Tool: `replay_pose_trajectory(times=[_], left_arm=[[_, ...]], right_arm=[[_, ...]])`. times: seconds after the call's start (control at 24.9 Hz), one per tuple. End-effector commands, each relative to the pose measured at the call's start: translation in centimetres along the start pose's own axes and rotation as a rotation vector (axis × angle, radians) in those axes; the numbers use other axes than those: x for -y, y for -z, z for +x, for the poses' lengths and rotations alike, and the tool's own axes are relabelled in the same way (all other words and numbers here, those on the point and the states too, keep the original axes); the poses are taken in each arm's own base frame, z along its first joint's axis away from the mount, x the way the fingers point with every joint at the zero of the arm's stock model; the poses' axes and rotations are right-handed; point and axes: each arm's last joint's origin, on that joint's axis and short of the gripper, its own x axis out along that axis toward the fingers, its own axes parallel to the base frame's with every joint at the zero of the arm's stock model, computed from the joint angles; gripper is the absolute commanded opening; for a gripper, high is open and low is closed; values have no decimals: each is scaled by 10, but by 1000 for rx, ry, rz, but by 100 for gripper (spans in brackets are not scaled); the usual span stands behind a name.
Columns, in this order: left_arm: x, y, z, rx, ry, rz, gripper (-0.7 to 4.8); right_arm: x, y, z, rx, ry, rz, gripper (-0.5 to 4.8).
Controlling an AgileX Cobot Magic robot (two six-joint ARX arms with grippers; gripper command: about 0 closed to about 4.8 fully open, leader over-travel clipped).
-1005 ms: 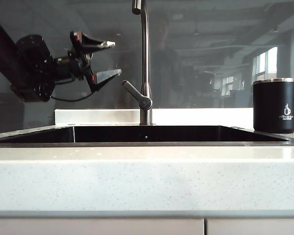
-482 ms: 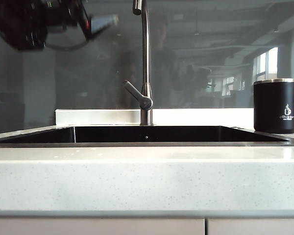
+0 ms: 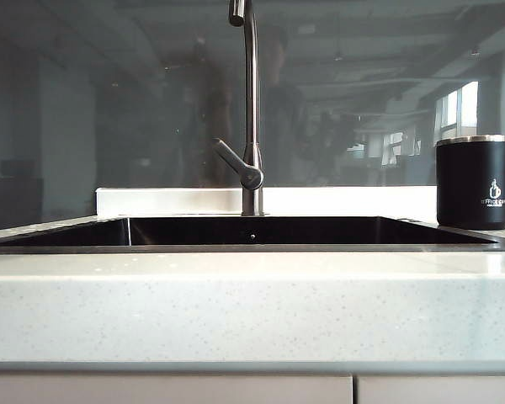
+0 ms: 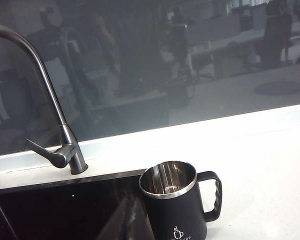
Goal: Pick up the mug next to the sink, go to the faucet to get some water, pour the water into the sink, and finally put the mug back to its place.
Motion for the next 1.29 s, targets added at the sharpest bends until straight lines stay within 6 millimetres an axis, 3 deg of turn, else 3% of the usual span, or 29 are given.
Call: replay_pose_trajectory(times=[0.04,0.16,0.24,0.44,0.8,1.13,1.29], left_arm=[[29,-23,2,-7,11,106,479],[52,-41,3,-10,17,157,479],[87,-65,5,-17,24,239,479],[111,-79,7,-19,29,238,479],[108,-76,7,-61,26,244,479],[107,-76,10,-41,37,134,479],[108,-77,6,-38,24,208,479]], right_arm=[[-1,-3,-2,29,-7,-2,-1],[-1,-3,-2,27,-7,-1,-1],[-1,-3,-2,26,-7,-1,-1],[-1,-3,-2,25,-7,-1,-1],[-1,-3,-2,25,-6,-1,-1],[-1,-3,-2,22,-5,-1,-1],[-1,-3,-2,22,-6,-1,-1]])
